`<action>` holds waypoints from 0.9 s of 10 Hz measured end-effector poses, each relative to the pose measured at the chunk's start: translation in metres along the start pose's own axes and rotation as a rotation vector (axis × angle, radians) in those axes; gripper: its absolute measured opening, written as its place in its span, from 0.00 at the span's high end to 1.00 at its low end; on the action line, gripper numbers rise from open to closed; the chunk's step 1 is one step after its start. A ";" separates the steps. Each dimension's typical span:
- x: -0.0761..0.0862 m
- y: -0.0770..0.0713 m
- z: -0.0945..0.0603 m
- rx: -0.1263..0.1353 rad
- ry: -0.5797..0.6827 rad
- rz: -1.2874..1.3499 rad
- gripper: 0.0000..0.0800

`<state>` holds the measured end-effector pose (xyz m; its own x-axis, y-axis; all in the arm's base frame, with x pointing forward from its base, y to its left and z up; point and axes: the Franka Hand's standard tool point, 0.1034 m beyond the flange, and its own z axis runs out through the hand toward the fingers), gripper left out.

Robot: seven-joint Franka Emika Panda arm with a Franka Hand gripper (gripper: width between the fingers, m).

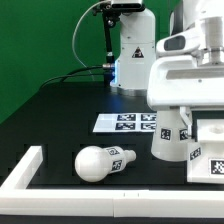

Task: Assemble lamp

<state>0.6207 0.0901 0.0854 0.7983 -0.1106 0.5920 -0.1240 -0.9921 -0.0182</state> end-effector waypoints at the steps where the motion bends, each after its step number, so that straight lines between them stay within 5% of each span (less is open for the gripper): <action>1: -0.002 0.003 0.002 -0.005 -0.004 -0.004 0.34; 9: -0.015 0.002 0.019 -0.026 -0.019 0.006 0.34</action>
Offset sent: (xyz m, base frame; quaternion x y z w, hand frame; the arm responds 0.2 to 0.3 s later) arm 0.0071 -0.0013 -0.0086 -0.0021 0.0094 -0.0043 0.9999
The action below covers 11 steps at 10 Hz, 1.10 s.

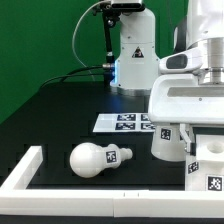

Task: Assemble lamp

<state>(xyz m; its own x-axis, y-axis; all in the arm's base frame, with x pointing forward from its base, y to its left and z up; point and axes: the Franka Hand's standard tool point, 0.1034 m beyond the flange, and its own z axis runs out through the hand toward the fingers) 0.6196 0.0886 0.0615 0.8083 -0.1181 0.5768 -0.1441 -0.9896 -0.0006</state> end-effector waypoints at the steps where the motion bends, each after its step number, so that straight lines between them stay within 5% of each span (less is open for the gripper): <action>1: -0.004 0.001 0.003 -0.003 -0.006 -0.003 0.34; 5: -0.005 0.000 0.003 -0.003 -0.002 -0.012 0.34; 7: -0.005 0.000 0.004 -0.004 -0.003 -0.013 0.15; 11: -0.005 0.000 0.004 -0.004 -0.003 -0.014 0.13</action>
Offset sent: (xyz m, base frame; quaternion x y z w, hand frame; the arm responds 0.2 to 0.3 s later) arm -0.0031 0.0037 -0.0048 0.0067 -0.0183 0.0110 0.9998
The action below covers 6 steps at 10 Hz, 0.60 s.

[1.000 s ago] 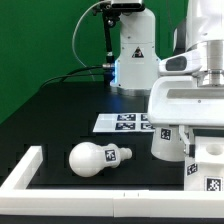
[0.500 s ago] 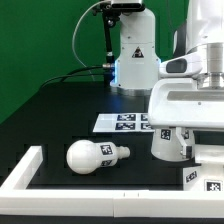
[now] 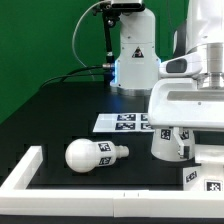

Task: Assemble lamp

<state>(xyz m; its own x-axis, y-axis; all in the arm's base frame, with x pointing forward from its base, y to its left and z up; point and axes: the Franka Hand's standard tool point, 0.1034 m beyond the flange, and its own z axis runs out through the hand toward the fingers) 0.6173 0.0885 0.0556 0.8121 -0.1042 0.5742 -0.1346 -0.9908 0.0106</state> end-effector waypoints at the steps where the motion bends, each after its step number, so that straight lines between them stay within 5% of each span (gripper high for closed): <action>1: 0.001 0.000 0.000 0.001 0.001 -0.001 0.13; 4: 0.039 0.000 -0.035 0.037 -0.010 0.000 0.13; 6: 0.048 0.008 -0.037 0.038 -0.059 0.026 0.13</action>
Offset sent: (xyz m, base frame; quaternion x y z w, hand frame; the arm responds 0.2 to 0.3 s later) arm 0.0001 0.0158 0.0535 0.0688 -0.0608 0.0208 0.9956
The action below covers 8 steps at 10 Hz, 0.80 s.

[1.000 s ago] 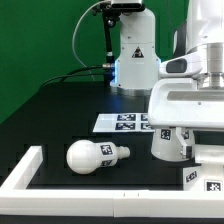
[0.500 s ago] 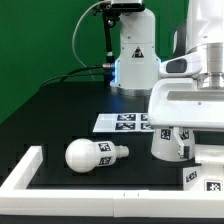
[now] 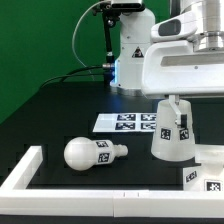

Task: Assemble lamp

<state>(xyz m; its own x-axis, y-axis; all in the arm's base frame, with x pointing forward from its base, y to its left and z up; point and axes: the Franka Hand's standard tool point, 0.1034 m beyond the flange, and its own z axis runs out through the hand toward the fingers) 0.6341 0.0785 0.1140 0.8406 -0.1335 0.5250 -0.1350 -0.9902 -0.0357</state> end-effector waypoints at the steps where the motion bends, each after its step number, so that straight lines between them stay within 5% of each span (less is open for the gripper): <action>1: 0.003 -0.001 0.000 -0.002 0.046 -0.008 0.13; 6: 0.010 0.015 0.005 -0.020 0.142 0.003 0.13; 8: 0.005 0.007 0.010 -0.013 0.114 0.007 0.13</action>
Offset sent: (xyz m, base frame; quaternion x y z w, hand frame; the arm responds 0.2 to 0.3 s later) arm -0.0008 -0.0067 0.0016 0.0512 0.0413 0.0532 0.9964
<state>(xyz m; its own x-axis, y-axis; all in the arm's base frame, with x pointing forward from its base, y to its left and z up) 0.6423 0.0706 0.1076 0.7746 -0.1346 0.6180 -0.1484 -0.9885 -0.0293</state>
